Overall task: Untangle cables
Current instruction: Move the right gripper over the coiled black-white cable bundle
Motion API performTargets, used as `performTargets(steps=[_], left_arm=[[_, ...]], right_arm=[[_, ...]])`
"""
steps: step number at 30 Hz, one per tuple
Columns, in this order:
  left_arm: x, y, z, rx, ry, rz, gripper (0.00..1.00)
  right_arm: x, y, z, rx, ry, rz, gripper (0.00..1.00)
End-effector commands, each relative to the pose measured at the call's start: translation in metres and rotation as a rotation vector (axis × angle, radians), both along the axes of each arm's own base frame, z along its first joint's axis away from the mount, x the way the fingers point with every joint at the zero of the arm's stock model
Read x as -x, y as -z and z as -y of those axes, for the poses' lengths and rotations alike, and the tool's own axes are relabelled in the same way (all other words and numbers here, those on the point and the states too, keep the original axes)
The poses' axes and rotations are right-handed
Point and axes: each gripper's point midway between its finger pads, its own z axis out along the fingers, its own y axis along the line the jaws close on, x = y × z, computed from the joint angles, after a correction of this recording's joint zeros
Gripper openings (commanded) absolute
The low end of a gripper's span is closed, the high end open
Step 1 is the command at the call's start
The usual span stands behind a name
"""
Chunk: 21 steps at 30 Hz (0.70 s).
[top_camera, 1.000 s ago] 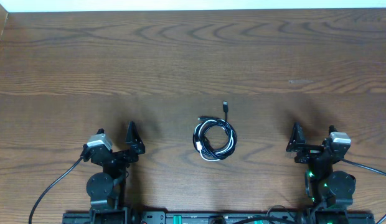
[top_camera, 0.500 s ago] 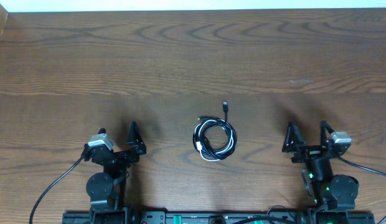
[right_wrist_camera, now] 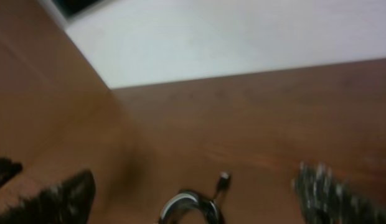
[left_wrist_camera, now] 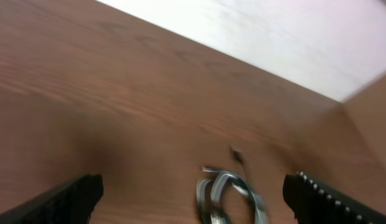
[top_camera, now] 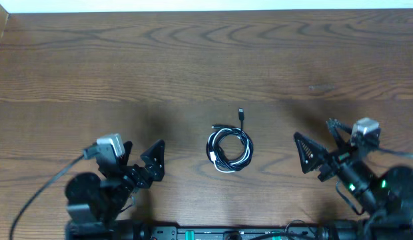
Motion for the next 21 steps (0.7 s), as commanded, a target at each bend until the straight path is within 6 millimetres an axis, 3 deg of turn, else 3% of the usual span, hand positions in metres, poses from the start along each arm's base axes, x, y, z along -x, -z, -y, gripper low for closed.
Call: performTargets(steps=[1, 6, 8, 12, 15, 21], left_arm=[[0.008, -0.042, 0.020, 0.044, 0.126, -0.042, 0.98], [0.010, -0.072, 0.020, -0.005, 0.158, -0.132, 0.98], [0.009, -0.074, 0.022, 0.015, 0.159, -0.143, 0.98], [0.018, -0.062, 0.022, -0.009, 0.176, -0.194, 0.98], [0.027, -0.052, 0.023, -0.049, 0.207, -0.228, 0.98], [0.039, -0.039, 0.023, -0.075, 0.233, -0.288, 0.98]], right_arm=[[0.003, -0.006, -0.020, 0.008, -0.157, -0.094, 0.99], [0.012, 0.038, -0.041, 0.155, -0.349, -0.340, 0.99], [0.010, 0.050, -0.050, 0.167, -0.400, -0.391, 0.99], [0.014, 0.064, -0.070, 0.143, -0.473, -0.488, 0.99], [0.019, 0.081, -0.085, 0.234, -0.566, -0.494, 0.99], [0.032, 0.143, -0.110, 0.503, -0.645, -0.624, 0.99]])
